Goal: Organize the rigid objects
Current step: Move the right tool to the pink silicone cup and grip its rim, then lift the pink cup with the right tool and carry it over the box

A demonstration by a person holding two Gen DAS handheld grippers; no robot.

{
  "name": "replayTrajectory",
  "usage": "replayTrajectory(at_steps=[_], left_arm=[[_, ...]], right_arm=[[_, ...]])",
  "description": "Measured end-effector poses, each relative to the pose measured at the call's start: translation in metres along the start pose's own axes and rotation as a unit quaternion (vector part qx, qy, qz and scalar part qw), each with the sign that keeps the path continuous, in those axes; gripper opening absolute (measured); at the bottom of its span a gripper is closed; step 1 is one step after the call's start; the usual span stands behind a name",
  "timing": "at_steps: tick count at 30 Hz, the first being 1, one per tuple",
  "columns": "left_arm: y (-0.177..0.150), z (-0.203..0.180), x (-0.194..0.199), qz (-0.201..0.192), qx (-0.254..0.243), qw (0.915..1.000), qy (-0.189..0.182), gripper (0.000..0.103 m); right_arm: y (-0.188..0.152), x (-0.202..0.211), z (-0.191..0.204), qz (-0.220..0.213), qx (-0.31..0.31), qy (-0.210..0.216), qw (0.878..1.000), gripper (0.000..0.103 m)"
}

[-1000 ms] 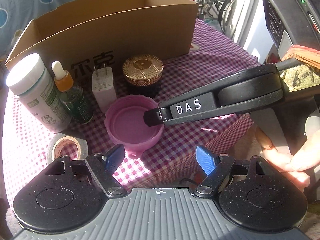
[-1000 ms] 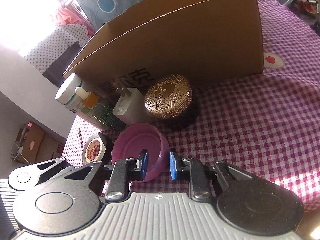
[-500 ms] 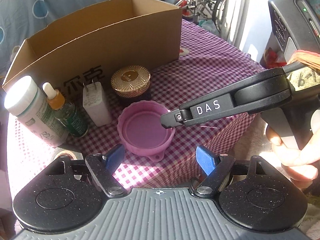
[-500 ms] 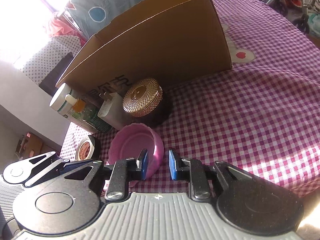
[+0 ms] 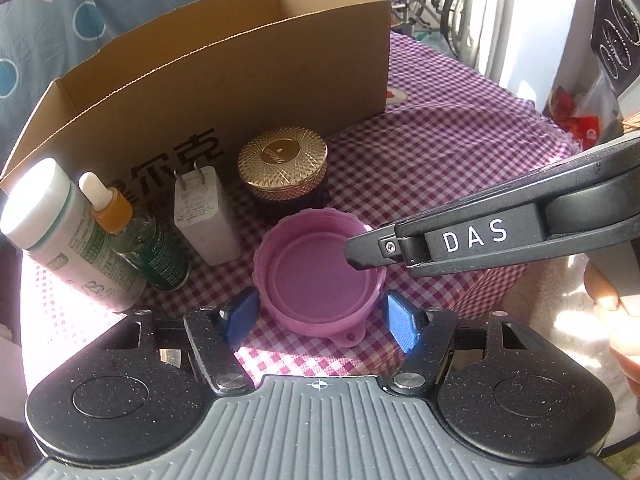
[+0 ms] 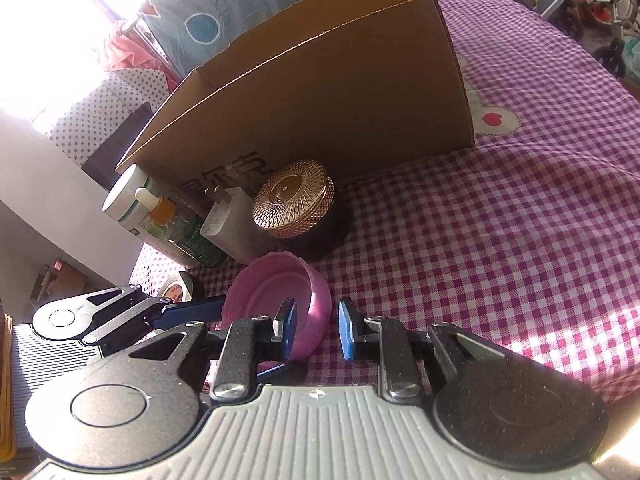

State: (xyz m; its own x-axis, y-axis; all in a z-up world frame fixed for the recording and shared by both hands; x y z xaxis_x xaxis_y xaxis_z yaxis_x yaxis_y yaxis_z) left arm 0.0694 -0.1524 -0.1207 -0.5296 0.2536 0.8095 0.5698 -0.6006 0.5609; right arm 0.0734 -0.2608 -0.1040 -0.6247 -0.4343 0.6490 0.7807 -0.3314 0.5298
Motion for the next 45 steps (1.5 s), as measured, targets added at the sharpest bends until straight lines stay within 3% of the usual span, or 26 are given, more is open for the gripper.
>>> replayTrajectory(at_steps=[15,32,38,45], left_arm=[[0.005,0.000,0.002,-0.007,0.010,0.9999,0.004,0.066],[0.018,-0.004,0.050,-0.061,0.009,0.9979,0.022,0.066],[0.035,0.006,0.080,-0.100,0.015,0.9940,0.041,0.066],[0.078,0.036,0.108,-0.136,0.039,0.9881,0.060,0.066]], right_arm=[[0.006,-0.011,0.013,-0.008,0.023,-0.012,1.000,0.024],[0.013,0.036,0.034,-0.062,0.037,-0.007,0.997,0.024],[0.031,0.062,0.059,-0.104,0.073,-0.001,0.992,0.024],[0.081,0.080,0.096,-0.143,0.132,0.014,0.981,0.024]])
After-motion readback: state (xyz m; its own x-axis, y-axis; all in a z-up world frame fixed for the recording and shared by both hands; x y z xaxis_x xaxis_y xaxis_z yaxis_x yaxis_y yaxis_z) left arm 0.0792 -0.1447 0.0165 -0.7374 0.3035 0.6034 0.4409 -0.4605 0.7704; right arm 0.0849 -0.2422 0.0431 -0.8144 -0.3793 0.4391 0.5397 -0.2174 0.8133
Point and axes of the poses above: each gripper's, at about its wrist camera, not at the fingertips, and x roughly against the way its jaws point, z to its left, y to its top, the point moved 9 cm from there along -x, roughly the way its jaws point, and after that the axes turned 6 degrees about y, right-handed, at the moved point
